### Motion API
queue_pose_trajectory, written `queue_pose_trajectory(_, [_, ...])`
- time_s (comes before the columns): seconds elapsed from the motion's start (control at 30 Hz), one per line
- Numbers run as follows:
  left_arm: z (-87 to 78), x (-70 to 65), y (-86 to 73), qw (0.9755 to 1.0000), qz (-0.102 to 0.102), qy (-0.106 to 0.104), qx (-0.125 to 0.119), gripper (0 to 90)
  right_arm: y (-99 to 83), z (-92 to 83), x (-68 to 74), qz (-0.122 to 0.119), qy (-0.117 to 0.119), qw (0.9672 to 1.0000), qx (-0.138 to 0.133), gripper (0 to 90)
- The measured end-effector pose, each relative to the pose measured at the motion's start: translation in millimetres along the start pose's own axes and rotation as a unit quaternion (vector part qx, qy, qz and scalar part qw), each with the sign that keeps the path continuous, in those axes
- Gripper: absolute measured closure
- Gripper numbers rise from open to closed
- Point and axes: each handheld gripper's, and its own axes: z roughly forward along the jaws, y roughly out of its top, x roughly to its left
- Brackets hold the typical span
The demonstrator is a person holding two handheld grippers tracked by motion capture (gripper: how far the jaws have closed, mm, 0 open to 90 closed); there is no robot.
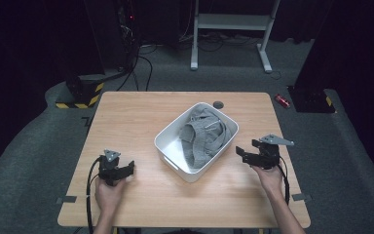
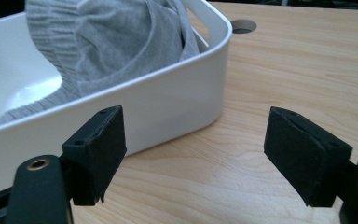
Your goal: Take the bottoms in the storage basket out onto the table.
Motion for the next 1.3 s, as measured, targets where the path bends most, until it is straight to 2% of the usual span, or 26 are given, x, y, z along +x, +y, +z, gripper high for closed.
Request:
queue_pose_trajectory(0.27, [0.1,-0.1,0.0,1.0,-0.001,0.0,-0.001,24.2,10.9,-0.3,5.4,0.0,0.013,0.9998,-0.016,17.7])
queue_pose_trajectory(0.5, [0.0,0.1,0.0,1.0,0.0,0.0,0.0,24.2,20.1,8.1,14.9,-0.014,0.022,0.9997,0.0,16.2])
queue_pose_trajectory(0.83, [0.0,0.1,0.0,1.0,-0.001,0.0,-0.001,24.2,34.5,16.2,22.0,-0.024,0.033,0.9992,-0.002,13.6])
queue_pose_trajectory(0.93, [0.0,0.2,0.1,1.0,0.0,-0.001,0.0,24.2,41.6,25.3,25.8,-0.028,0.043,0.9983,0.027,10.9])
queue_pose_trajectory(1.07, [0.1,0.3,0.1,1.0,0.0,-0.001,0.0,24.2,45.7,33.2,29.5,-0.03,0.047,0.9978,0.037,9.4])
queue_pose_trajectory(1.23, [0.3,0.3,0.1,1.0,0.0,-0.001,-0.001,24.1,53.3,40.3,34.5,-0.033,0.051,0.9977,0.031,8.9])
queue_pose_trajectory(1.3, [0.3,0.3,0.1,1.0,0.0,-0.001,-0.001,24.1,57.0,43.7,35.9,-0.033,0.053,0.9973,0.04,8.8])
